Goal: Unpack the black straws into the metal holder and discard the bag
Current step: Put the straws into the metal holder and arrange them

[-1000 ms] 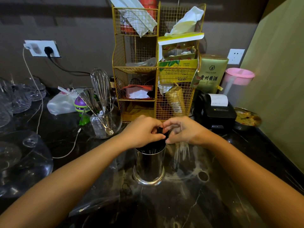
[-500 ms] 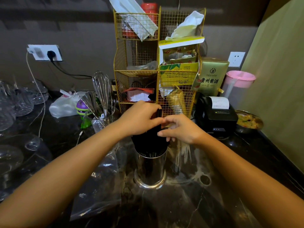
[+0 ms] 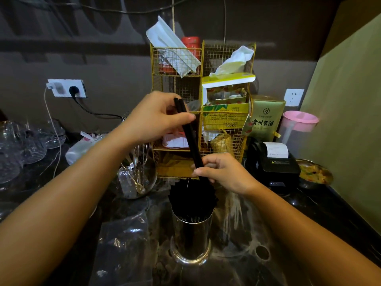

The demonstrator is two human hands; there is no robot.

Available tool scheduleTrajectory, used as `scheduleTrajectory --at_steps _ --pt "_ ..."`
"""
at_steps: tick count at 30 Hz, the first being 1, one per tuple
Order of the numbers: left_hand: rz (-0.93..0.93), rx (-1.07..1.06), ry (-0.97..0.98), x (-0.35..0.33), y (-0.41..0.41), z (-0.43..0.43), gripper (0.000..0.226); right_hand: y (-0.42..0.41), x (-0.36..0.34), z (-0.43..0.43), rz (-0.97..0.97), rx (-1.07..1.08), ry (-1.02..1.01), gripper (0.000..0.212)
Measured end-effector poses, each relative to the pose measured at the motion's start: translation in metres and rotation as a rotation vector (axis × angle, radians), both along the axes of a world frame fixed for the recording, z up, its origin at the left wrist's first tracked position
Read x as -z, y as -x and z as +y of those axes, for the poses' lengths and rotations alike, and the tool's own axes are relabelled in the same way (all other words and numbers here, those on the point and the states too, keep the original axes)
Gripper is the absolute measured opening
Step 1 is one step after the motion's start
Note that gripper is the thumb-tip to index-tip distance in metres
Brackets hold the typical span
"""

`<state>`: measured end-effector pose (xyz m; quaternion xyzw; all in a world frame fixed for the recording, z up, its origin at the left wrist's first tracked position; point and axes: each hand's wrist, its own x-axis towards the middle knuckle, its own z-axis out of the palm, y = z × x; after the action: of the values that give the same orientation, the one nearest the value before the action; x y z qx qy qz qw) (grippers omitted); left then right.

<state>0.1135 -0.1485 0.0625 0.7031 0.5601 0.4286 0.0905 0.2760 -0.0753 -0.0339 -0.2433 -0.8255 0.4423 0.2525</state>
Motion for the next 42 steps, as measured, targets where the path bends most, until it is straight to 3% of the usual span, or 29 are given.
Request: scheduleTrajectory --at_steps 6,11,13,16,19,22,26,30,33,36,42 --pt "-0.194 0.039 -0.102 -0.01 0.028 -0.017 0.006 0.005 -0.028 0.002 -0.04 0.043 -0.157 0.011" --pt "-0.243 0.04 -0.09 0.013 0.048 -0.025 0.005 0.004 -0.065 0.013 -0.348 0.173 -0.624 0.02" --pt "-0.14 -0.026 -0.038 0.027 0.05 -0.021 0.01 0.002 -0.077 0.017 -0.45 0.184 -0.724 0.024" --pt "0.16 -0.113 0.053 0.045 0.041 -0.012 0.011 0.002 -0.092 0.016 -0.609 0.188 -0.809 0.023" --pt "0.415 -0.092 0.071 0.058 0.023 -0.001 0.023 0.007 -0.1 0.006 -0.734 0.161 -0.911 0.025" --pt "0.474 -0.048 0.056 0.062 0.0 0.01 0.023 0.012 -0.106 -0.007 -0.829 0.13 -1.017 0.022" --pt "0.31 -0.033 0.054 0.061 -0.022 0.023 0.027 0.01 -0.113 -0.017 -0.873 0.136 -1.246 0.02" --pt "-0.073 0.083 0.143 0.056 -0.034 0.027 0.01 0.003 -0.118 -0.019 -0.862 0.212 -1.391 0.029" --pt "-0.291 0.172 0.128 0.057 -0.036 0.028 0.023 -0.006 -0.124 -0.015 -0.653 0.302 -1.342 0.046" --pt "-0.458 0.23 0.162 0.066 -0.039 0.027 0.02 -0.007 -0.126 -0.013 -0.321 0.313 -1.118 0.049" --pt "-0.557 0.27 0.264 0.102 -0.039 0.023 0.021 0.0 -0.093 -0.007 -0.185 0.235 -0.773 0.045"
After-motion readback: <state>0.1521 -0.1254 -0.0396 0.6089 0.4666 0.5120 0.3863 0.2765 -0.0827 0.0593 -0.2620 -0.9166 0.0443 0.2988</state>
